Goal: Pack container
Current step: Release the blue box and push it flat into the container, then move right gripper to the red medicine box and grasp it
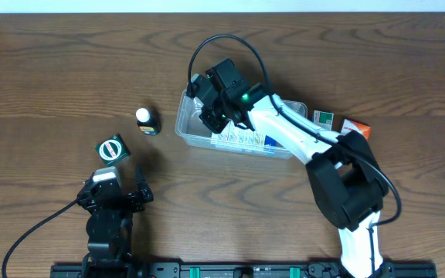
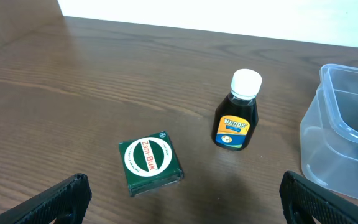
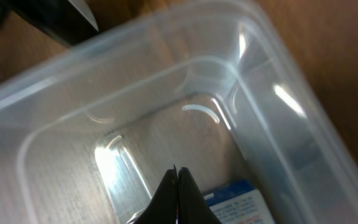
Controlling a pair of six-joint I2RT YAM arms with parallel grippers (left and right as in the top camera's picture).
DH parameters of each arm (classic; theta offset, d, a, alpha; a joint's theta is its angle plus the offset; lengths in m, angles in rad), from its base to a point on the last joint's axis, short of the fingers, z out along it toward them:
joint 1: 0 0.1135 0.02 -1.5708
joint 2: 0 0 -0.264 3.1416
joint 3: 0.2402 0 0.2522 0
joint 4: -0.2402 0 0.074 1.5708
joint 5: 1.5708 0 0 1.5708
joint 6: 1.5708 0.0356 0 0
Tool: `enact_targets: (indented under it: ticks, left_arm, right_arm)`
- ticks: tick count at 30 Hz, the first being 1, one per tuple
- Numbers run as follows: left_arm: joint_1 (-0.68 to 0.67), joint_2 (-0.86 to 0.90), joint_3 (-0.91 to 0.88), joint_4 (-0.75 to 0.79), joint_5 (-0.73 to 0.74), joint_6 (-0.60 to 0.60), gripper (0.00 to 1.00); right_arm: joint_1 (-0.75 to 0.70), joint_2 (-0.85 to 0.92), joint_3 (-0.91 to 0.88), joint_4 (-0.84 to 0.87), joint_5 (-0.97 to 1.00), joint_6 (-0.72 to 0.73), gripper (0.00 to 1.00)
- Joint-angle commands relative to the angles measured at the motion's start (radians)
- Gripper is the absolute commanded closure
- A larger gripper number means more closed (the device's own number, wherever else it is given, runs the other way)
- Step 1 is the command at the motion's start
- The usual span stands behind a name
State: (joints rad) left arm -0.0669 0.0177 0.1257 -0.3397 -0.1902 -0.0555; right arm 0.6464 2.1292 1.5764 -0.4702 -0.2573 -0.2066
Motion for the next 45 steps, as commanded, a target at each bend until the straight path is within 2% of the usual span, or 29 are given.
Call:
enact_targets:
  ticks: [1, 8, 18, 24, 32, 33, 37, 41, 43, 45]
  left_arm:
    - [0.004, 0.000, -0.019, -0.011, -0.002, -0.013, 0.02]
    - [0.004, 0.000, -0.019, -0.011, -0.002, -0.013, 0.02]
    - [0.004, 0.000, -0.019, -0.011, -0.002, -0.013, 0.02]
    - [0.004, 0.000, -0.019, -0.011, -0.002, -0.013, 0.02]
    - [0.004, 0.000, -0.019, -0.011, -0.002, -0.013, 0.02]
    - [0.004, 0.000, -0.019, -0.011, -0.002, -0.013, 0.02]
    - [0.004, 0.000, -0.019, -0.011, -0.002, -0.013, 0.02]
    - [0.004, 0.000, -0.019, -0.011, -0.002, -0.013, 0.02]
    - [0.004, 0.000, -0.019, -0.011, -0.002, -0.013, 0.02]
    - [0.004, 0.000, -0.019, -0.011, -0.002, -0.013, 0.02]
  right_arm:
    - [0.008, 0.037, 0.016, 0.016, -0.013, 0.026, 0.99]
    - [0.003, 0.064, 0.016, 0.023, -0.008, 0.027, 0.99]
    - [-0.039, 0.050, 0.023, -0.119, 0.133, 0.027, 0.99]
    - [-0.060, 0.034, 0.026, -0.185, 0.146, 0.026, 0.99]
    - [-0.056, -0.042, 0.037, -0.177, 0.151, 0.013, 0.98]
    - [-0.055, -0.058, 0.045, -0.177, 0.151, 0.006, 0.88]
    - [-0.056, -0.164, 0.092, -0.214, 0.139, 0.020, 0.72]
    - [-0.111, -0.291, 0.103, -0.247, 0.145, 0.132, 0.54]
    - [-0.176, -0.348, 0.103, -0.279, 0.145, 0.212, 0.49]
    - [-0.235, -0.372, 0.103, -0.318, 0.145, 0.286, 0.48]
